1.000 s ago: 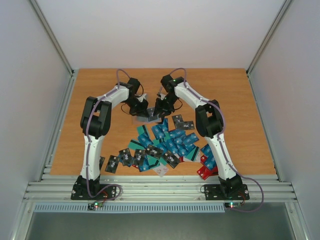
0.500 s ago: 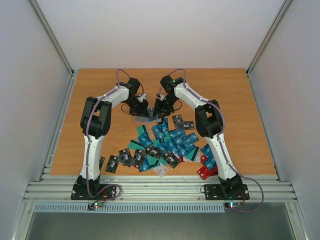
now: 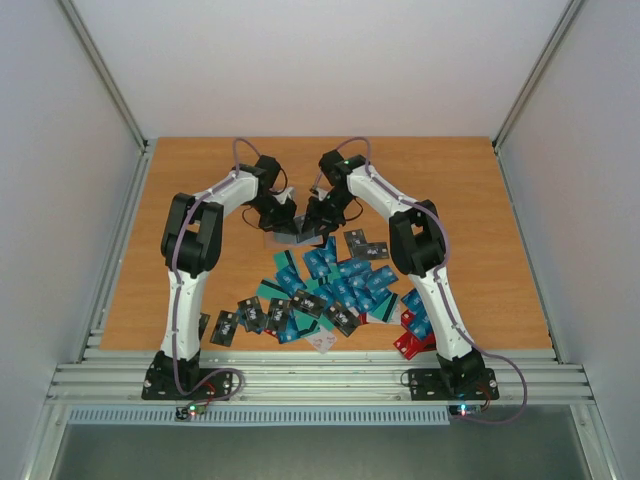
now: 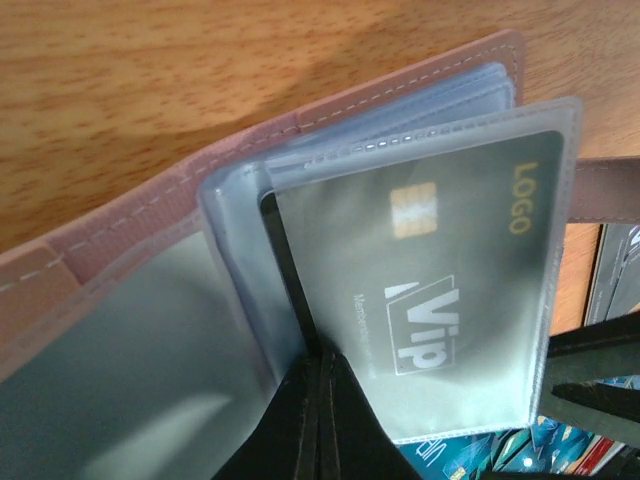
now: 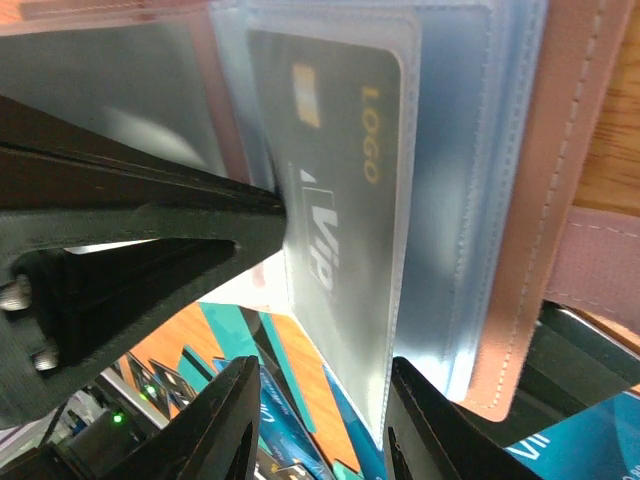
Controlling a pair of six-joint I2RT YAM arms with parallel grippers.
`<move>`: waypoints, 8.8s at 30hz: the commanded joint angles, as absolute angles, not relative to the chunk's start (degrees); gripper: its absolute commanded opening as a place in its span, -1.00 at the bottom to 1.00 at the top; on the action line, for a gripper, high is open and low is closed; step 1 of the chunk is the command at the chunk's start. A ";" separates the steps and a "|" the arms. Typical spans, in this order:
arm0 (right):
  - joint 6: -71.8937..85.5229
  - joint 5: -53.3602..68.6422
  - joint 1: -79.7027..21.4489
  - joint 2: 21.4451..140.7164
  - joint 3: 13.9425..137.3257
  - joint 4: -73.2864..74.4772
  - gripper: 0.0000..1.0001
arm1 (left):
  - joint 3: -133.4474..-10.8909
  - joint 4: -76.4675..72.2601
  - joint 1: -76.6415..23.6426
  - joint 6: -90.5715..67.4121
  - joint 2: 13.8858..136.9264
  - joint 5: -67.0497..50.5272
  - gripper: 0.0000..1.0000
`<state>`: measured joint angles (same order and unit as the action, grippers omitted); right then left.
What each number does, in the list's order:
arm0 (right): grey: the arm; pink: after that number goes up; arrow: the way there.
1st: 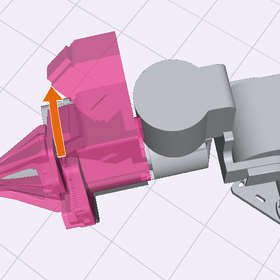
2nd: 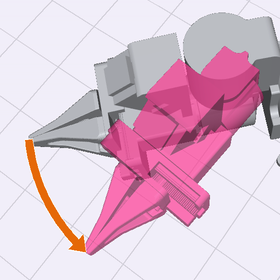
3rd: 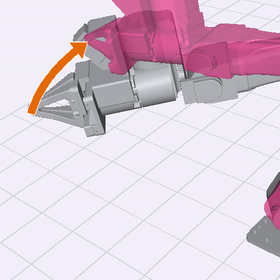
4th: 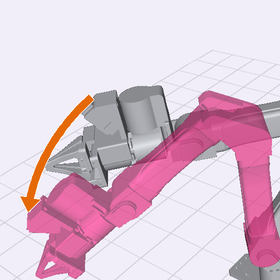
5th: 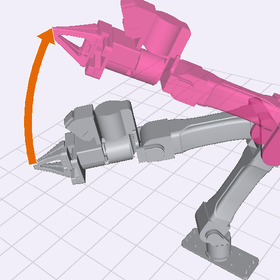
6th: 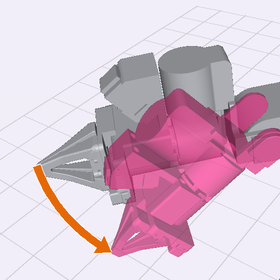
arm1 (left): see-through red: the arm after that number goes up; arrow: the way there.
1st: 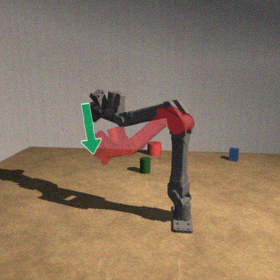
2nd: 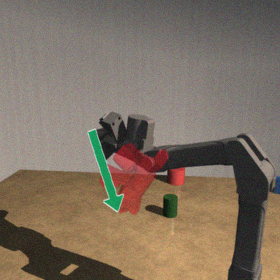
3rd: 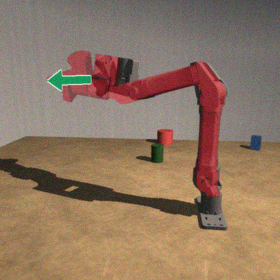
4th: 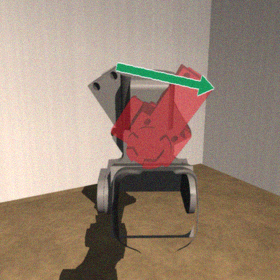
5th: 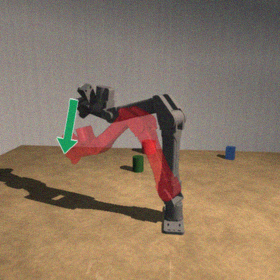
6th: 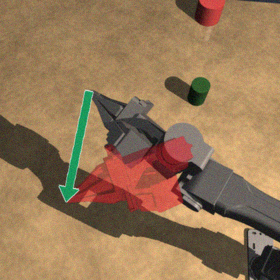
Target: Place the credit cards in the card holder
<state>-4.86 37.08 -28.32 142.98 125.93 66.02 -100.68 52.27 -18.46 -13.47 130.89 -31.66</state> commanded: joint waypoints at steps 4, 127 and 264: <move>-4.39 39.28 -29.44 143.96 130.20 66.15 -0.31 | -102.33 53.65 -18.87 -14.37 128.58 -29.58 -0.99; 22.43 39.13 -4.68 93.02 35.37 13.91 -0.06 | -113.26 53.14 -45.56 -14.62 145.22 -45.52 -0.26; 29.41 73.68 -14.94 84.98 75.70 3.20 -0.97 | -81.71 15.35 -24.35 -52.76 87.90 -66.47 -0.76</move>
